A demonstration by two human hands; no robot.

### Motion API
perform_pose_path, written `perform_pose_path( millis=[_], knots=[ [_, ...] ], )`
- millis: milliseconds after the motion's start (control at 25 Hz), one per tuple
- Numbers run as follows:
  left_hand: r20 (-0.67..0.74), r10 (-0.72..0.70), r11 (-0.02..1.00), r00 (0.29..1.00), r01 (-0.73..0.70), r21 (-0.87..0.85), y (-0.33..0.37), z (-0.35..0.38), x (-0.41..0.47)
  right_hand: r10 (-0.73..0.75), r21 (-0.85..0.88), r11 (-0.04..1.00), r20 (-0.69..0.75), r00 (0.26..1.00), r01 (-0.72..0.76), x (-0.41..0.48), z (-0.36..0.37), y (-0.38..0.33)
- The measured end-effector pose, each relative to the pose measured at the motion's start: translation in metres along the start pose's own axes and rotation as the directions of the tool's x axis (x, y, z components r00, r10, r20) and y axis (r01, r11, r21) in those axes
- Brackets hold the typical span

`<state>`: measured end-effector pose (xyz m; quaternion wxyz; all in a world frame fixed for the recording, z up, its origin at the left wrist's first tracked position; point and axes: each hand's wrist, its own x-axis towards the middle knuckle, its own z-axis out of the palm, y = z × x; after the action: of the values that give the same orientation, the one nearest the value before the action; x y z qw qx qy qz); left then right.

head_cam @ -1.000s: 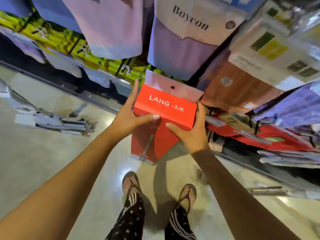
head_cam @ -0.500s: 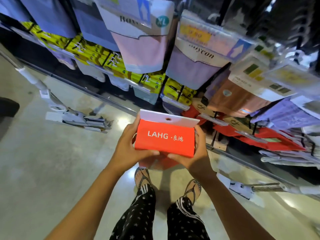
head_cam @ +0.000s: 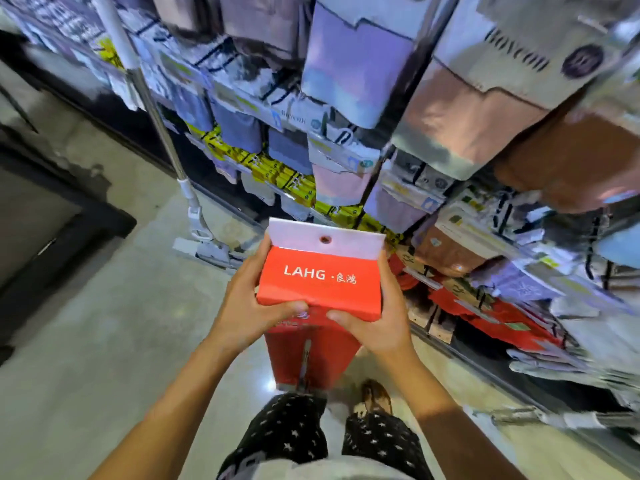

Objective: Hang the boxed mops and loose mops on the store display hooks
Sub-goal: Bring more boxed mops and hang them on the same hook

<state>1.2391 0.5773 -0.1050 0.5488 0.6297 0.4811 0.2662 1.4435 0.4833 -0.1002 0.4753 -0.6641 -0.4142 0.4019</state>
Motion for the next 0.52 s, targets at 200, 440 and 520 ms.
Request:
perform_pose_path(
  millis=[200, 440, 520],
  knots=[
    [-0.182, 0.03, 0.998, 0.983, -0.021, 0.052, 0.043, 0.007, -0.049, -0.168, -0.117, 0.977, 0.094, 0.981, 0.179, -0.006, -0.021, -0.031],
    [-0.365, 0.026, 1.0, 0.931, -0.024, 0.009, 0.082, 0.048, -0.112, -0.232, -0.082, 0.961, 0.271, 0.934, 0.262, -0.022, -0.057, -0.04],
    [-0.457, 0.013, 1.0, 0.889, -0.023, -0.016, 0.091, 0.069, -0.14, -0.257, -0.059, 0.953, 0.364, 0.895, 0.298, -0.033, -0.072, -0.045]
  ],
)
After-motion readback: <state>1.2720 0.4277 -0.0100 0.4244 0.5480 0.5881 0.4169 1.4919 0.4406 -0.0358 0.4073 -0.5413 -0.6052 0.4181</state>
